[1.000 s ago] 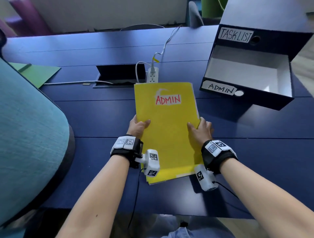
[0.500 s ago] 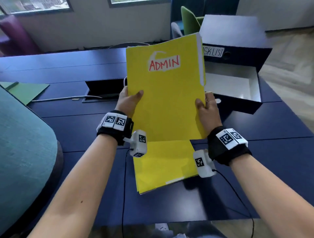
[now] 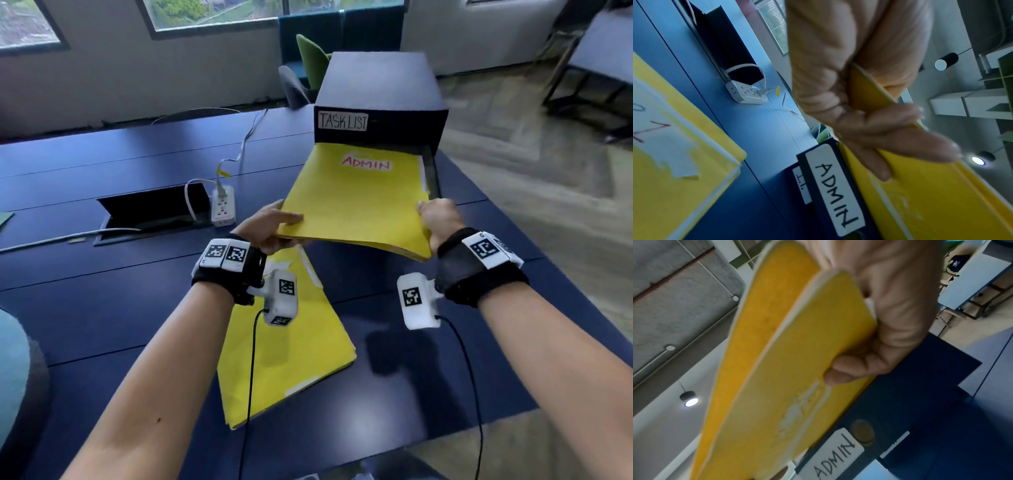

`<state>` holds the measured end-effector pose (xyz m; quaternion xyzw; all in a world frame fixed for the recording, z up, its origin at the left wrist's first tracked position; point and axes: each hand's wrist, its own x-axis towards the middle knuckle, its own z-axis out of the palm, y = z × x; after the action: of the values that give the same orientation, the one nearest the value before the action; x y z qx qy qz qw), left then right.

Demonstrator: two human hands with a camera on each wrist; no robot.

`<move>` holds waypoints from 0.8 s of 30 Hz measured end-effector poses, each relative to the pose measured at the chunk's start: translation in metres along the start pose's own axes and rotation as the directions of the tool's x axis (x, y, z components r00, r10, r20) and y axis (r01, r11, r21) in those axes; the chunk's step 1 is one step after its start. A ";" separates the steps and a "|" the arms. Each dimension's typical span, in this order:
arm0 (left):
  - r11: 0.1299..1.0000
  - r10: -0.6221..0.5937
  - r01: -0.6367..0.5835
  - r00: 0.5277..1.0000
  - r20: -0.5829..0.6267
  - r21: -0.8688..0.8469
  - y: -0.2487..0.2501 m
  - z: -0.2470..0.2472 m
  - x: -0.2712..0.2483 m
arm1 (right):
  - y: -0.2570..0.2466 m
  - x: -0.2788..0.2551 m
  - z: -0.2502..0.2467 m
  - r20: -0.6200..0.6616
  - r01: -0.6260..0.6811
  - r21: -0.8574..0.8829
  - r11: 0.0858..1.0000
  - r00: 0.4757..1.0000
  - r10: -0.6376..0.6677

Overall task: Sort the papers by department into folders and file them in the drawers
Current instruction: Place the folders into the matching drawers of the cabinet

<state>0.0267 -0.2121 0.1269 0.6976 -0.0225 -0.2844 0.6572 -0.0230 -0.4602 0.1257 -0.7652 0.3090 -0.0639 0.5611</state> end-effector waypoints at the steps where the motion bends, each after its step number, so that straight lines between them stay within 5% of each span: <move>1: 1.000 0.000 0.001 1.000 -0.026 0.024 0.003 0.002 0.005 | -0.003 0.002 -0.003 0.019 -0.036 -0.016 0.999 0.999 0.036; 9: 0.996 -0.057 0.040 0.970 -0.238 -0.078 0.029 0.024 0.048 | -0.017 0.005 -0.020 0.260 -0.177 0.327 0.928 0.961 0.091; 12: 0.990 -0.137 0.117 0.940 -0.313 -0.083 0.041 0.029 0.068 | -0.022 0.021 -0.024 0.209 -0.166 0.414 0.895 0.974 0.084; 17: 0.998 -0.009 -0.021 0.880 -0.474 -0.059 0.052 0.041 0.089 | -0.034 0.057 -0.013 0.095 -0.126 0.367 0.922 0.991 0.097; 21: 0.943 0.054 0.106 0.887 -0.459 0.314 0.049 0.039 0.103 | -0.041 0.078 -0.003 0.023 -0.089 0.226 0.970 0.996 0.086; 24: 0.692 0.091 0.250 0.900 -0.425 0.677 0.047 0.040 0.103 | -0.042 0.085 0.003 0.004 -0.069 0.119 0.990 0.998 0.069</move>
<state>0.1121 -0.2963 0.1338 0.9427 0.0437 -0.1218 0.3074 0.0630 -0.4970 0.1409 -0.7192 0.3309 -0.0627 0.6077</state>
